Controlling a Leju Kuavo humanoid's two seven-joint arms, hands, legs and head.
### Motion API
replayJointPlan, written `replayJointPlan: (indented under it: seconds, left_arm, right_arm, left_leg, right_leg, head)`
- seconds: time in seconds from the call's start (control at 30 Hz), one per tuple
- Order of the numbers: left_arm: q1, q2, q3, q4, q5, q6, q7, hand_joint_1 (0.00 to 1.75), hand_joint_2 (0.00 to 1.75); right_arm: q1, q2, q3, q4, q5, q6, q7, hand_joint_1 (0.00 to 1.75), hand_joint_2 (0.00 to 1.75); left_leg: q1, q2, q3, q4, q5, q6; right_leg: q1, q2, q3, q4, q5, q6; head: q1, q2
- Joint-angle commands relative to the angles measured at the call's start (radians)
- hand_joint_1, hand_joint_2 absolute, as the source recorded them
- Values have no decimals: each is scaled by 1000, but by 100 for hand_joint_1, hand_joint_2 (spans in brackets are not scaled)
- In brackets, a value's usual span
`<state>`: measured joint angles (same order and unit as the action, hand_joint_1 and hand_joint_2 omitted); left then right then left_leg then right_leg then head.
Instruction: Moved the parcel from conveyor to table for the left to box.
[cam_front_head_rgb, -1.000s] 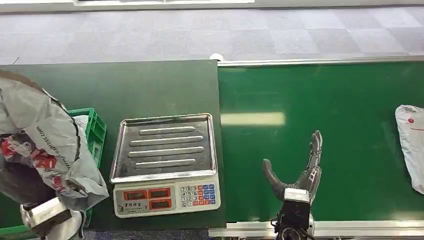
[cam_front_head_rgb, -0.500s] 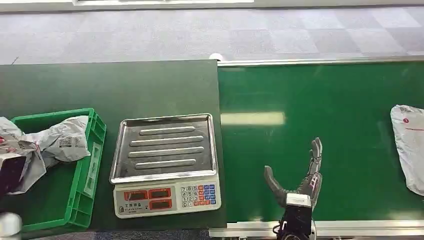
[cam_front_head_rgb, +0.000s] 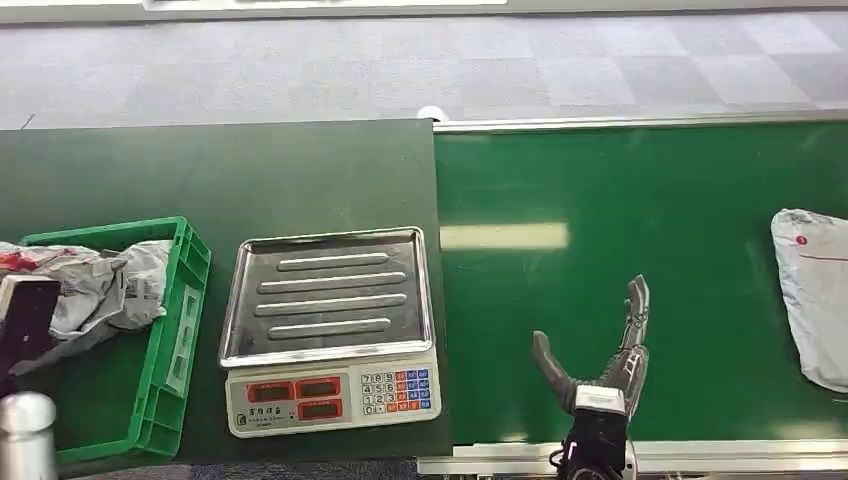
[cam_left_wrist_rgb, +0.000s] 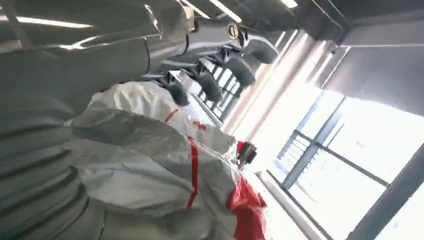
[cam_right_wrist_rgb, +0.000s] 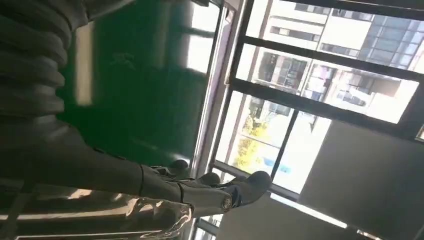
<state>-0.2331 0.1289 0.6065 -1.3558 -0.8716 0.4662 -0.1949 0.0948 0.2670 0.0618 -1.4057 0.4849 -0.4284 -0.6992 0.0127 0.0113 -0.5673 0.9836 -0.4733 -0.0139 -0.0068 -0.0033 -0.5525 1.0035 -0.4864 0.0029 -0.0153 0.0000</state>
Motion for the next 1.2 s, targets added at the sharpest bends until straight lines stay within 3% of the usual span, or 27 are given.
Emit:
replayJointPlan:
  seconds: [0.03, 0.23, 0.57, 0.73, 0.83, 0.93, 0.97, 1.07, 1.17, 1.2]
  left_arm:
    - [-50, -13, -1, 84, 192, -206, -82, 0, 175]
    - [7, -67, 77, -45, 549, -440, -271, 0, 175]
    - [13, -75, 91, -75, 589, -459, -283, 0, 175]
    - [116, -210, 229, -374, 919, -439, -439, 0, 175]
    - [223, -321, 268, -540, 1065, -516, -503, 0, 175]
    - [295, -446, 269, -669, 1080, -621, -503, 0, 175]
    - [325, -478, 243, -683, 1041, -648, -503, 0, 175]
    - [416, -478, 42, -661, 974, -681, -503, 0, 175]
    - [437, -478, -193, -538, 893, -660, -503, 0, 175]
    - [438, -446, -292, -483, 884, -607, -503, 0, 175]
  right_arm:
    - [-30, -21, -8, 36, -16, -4, 1, 0, 175]
    - [-43, -34, -9, 55, -45, -8, 1, 0, 175]
    - [-45, -34, -8, 58, -49, -10, 1, 0, 175]
    - [-45, -31, 0, 73, -61, -9, 1, 0, 175]
    - [-44, -39, 13, 78, -80, -33, 1, 0, 175]
    - [-29, -47, 14, 57, -98, -48, 1, 0, 175]
    - [-26, -46, 11, 51, -99, -45, 1, 0, 175]
    - [-24, -44, 0, 42, -108, -29, 1, 0, 175]
    - [-49, -58, 25, 59, -152, 9, 1, 0, 175]
    - [-66, -58, 29, 76, -157, 17, 1, 0, 175]
  left_leg:
    - [0, -2, 0, -1, 1, 0]
    - [0, 0, 1, -1, 0, 1]
    - [0, -1, 0, -1, 1, 1]
    - [0, 2, 1, -1, 0, 1]
    - [0, 6, 3, -2, -2, 2]
    - [-1, 3, 1, -2, -2, 1]
    - [-1, 2, 0, 0, -3, 1]
    - [-2, -1, 1, -2, -3, 3]
    - [-2, -5, 0, -1, -2, 3]
    - [-3, -7, 0, -2, -1, 2]
  right_leg:
    - [0, -2, 1, -1, 0, 0]
    - [0, 1, 1, -1, 1, 0]
    - [0, 0, 1, -1, 1, 0]
    - [1, 3, 2, -2, 1, 1]
    - [0, 7, 3, -3, 1, 1]
    - [-1, 4, 2, -3, 0, 1]
    - [-1, 2, 1, -2, -1, 1]
    - [-2, 0, 3, -4, -2, 4]
    - [-2, -3, 2, -4, -2, 3]
    - [-3, -5, 1, -3, -2, 3]
  head:
    - [0, 0]
    - [0, 0]
    - [0, 0]
    - [0, 0]
    - [0, 0]
    - [0, 0]
    - [0, 0]
    - [0, 0]
    - [0, 0]
    - [-1, 0]
